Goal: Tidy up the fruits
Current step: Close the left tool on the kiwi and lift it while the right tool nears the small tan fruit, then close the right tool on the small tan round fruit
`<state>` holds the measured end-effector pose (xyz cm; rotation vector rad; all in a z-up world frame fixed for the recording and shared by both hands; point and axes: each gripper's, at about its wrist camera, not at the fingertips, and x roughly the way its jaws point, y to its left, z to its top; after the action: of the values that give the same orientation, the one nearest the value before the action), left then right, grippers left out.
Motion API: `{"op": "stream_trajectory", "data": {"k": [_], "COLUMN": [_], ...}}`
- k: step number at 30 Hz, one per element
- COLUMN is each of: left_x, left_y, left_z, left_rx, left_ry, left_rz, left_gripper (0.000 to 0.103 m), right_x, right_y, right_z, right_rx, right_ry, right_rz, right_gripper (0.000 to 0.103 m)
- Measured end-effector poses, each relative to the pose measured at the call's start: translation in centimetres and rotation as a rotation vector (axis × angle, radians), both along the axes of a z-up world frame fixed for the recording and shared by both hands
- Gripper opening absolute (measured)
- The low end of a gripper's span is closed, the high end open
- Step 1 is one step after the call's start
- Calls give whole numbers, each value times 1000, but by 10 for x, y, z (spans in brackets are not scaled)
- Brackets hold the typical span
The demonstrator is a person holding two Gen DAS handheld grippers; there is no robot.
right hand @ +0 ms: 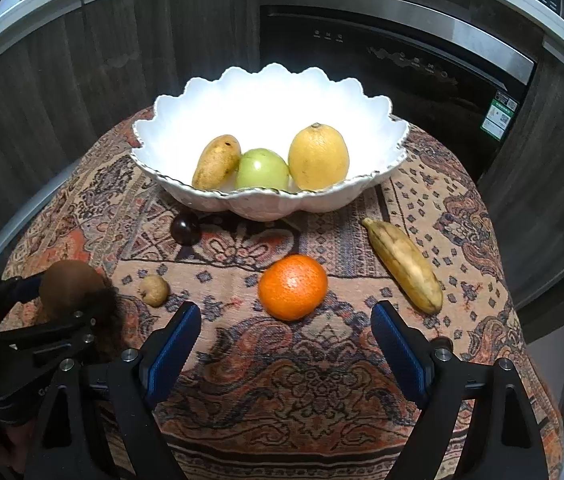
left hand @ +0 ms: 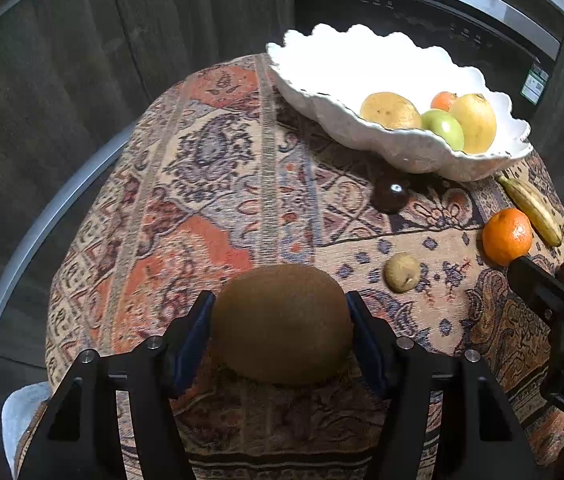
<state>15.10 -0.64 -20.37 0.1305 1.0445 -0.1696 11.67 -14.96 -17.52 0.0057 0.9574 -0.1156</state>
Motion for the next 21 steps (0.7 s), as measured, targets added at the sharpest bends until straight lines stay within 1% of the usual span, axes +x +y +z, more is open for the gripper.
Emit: {"op": "stream_trajectory", "data": {"k": [7,13,14,19,21], "left_x": [0,2,3,6,6], "left_y": [32,62,65,75,77], "left_z": [10,13,13,13,12], "left_rx": [-1,1,-5,-27,-33], "left_ry": [-13,-28,-26,-24,-22], "left_rz": [67,124,130,151,154], "left_gripper": [64,64,64,64,64], "right_x": [10,22,25,37,40], "right_y": [27,54,58,69,70], "right_z": [7,3,1,-11,-16], "right_rx": [-3,-10,-9,6,18], "right_ry": [-15,-8,-5,29,46], "right_rz": [57,107,113,143,147], "right_gripper": [88,87,85,70,59]}}
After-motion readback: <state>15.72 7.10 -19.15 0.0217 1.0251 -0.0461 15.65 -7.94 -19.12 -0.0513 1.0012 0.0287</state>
